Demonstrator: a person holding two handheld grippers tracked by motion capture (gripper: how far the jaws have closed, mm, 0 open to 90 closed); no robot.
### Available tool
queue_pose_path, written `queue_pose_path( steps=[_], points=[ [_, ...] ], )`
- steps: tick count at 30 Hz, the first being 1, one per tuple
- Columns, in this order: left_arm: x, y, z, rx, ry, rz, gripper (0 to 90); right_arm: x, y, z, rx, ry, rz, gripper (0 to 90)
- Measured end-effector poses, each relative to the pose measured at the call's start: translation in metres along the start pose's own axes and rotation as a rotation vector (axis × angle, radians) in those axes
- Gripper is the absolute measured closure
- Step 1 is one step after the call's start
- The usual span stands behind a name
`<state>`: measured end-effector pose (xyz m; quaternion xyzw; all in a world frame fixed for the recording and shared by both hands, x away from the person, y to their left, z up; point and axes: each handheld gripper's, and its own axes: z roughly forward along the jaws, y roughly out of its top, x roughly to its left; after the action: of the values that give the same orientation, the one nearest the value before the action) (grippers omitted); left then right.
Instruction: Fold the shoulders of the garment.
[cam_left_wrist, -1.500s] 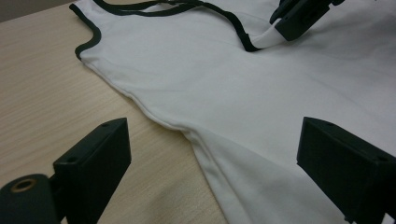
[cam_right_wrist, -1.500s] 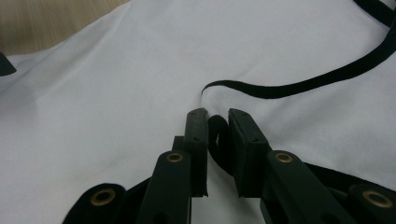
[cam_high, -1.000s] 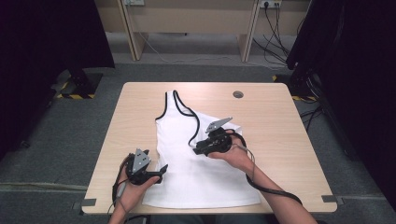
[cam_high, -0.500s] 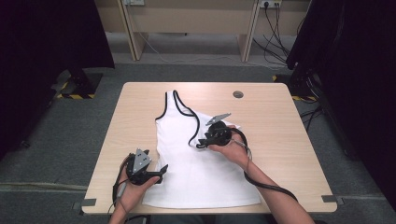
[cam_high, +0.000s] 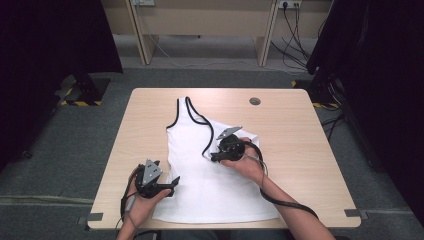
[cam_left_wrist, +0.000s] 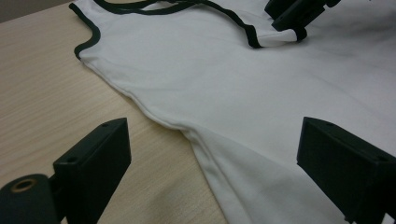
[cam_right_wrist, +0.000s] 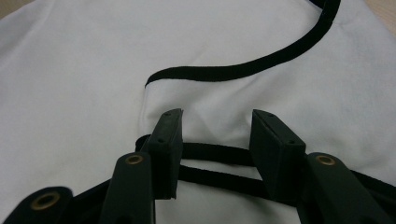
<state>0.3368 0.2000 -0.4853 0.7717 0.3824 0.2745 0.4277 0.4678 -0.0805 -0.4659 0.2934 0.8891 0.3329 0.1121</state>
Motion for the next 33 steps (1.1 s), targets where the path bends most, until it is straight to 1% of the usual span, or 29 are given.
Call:
queue_pose_path(
  steps=[4,8,12,15,22,29,30,32,33],
  points=[
    [0.0,0.0,0.0,0.002,0.0,0.003,8.8,0.004,0.0,-0.002,0.005,-0.01,-0.013,52.4],
    [0.0,0.0,0.0,0.0,0.0,0.004,8.8,0.005,0.001,-0.007,-0.007,-0.017,-0.006,50.9],
    [-0.001,0.0,0.0,0.001,0.001,0.005,8.8,0.006,-0.001,-0.005,0.016,-0.021,-0.014,50.4],
    [0.0,0.0,0.0,-0.002,0.0,0.003,8.8,0.006,-0.002,-0.005,0.013,-0.019,-0.01,49.9],
    [0.0,0.0,0.0,-0.005,0.001,0.002,8.8,0.001,-0.001,-0.013,-0.003,-0.021,0.013,47.6],
    [0.0,0.0,0.0,-0.003,-0.001,-0.003,8.7,-0.004,-0.002,-0.023,-0.011,-0.023,0.02,45.5],
    [0.0,0.0,0.0,-0.003,-0.001,-0.003,8.7,-0.006,-0.002,-0.028,-0.015,-0.024,0.027,45.5],
    [0.001,0.0,-0.001,-0.004,-0.003,-0.01,8.7,-0.006,-0.002,-0.028,-0.015,-0.024,0.027,44.6],
    [0.001,0.0,-0.001,-0.004,-0.003,-0.01,8.7,-0.009,-0.003,-0.033,-0.019,-0.027,0.029,43.5]
  ],
)
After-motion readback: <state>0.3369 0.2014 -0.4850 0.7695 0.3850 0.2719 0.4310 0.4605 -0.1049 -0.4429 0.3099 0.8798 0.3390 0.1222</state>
